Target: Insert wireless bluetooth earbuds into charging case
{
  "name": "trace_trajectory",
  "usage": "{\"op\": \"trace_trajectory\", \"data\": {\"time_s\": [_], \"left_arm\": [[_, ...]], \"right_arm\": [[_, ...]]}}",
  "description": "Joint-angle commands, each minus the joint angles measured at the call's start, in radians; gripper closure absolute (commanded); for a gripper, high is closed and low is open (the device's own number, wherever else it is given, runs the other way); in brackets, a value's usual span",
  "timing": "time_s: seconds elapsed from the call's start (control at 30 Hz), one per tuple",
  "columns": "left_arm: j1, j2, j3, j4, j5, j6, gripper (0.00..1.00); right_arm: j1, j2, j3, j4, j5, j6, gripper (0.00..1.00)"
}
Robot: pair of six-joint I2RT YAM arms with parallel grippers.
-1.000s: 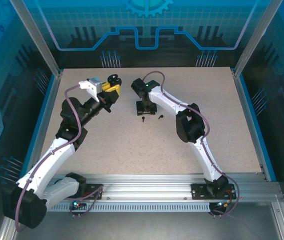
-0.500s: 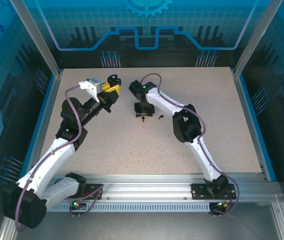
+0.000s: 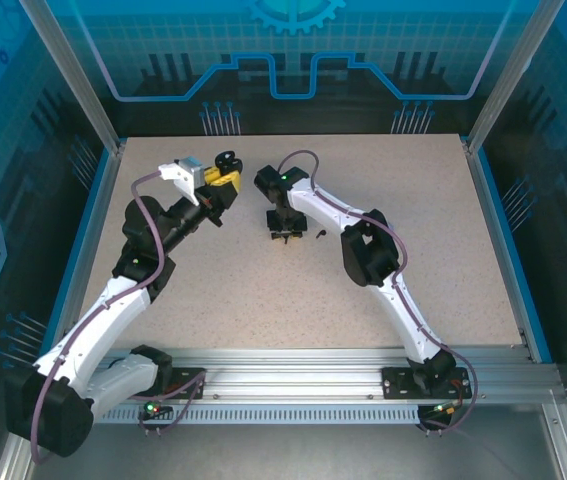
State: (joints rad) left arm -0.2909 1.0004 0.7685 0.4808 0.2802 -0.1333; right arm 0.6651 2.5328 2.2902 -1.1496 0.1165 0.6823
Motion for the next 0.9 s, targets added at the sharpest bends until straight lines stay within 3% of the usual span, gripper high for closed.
{"op": "trace_trajectory", "data": {"time_s": [0.0, 0.87], "left_arm": [[0.002, -0.004, -0.012, 0.042, -0.018, -0.011, 1.0], [0.002, 0.012, -0.014, 0.042, -0.015, -0.006, 1.0]], "right_arm": [[0.001, 0.042, 0.029, -0.026, 0.023, 0.029, 0.65], [-0.027, 0.082, 0.066, -0.004, -0.011, 0.074, 0.74]]}}
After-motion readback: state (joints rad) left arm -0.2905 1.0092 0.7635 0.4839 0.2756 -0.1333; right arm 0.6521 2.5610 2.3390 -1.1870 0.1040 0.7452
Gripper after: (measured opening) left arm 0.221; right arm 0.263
